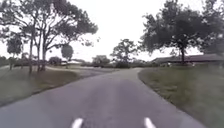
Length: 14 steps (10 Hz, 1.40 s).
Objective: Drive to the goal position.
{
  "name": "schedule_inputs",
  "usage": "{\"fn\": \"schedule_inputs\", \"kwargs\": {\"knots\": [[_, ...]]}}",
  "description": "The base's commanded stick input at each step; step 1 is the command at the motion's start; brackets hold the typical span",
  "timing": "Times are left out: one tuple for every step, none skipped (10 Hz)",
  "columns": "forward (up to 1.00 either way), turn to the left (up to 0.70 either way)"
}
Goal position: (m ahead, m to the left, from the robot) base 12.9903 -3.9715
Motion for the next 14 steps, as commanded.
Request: {"fn": "schedule_inputs", "kwargs": {"knots": [[0.85, 0.00], [0.85, 0.00], [0.85, 0.00], [0.85, 0.00], [0.85, 0.00], [0.85, 0.00], [0.85, 0.00], [0.85, 0.00], [0.85, 0.00], [0.85, 0.00], [0.85, 0.00], [0.85, 0.00], [0.85, 0.00], [0.85, 0.00]]}}
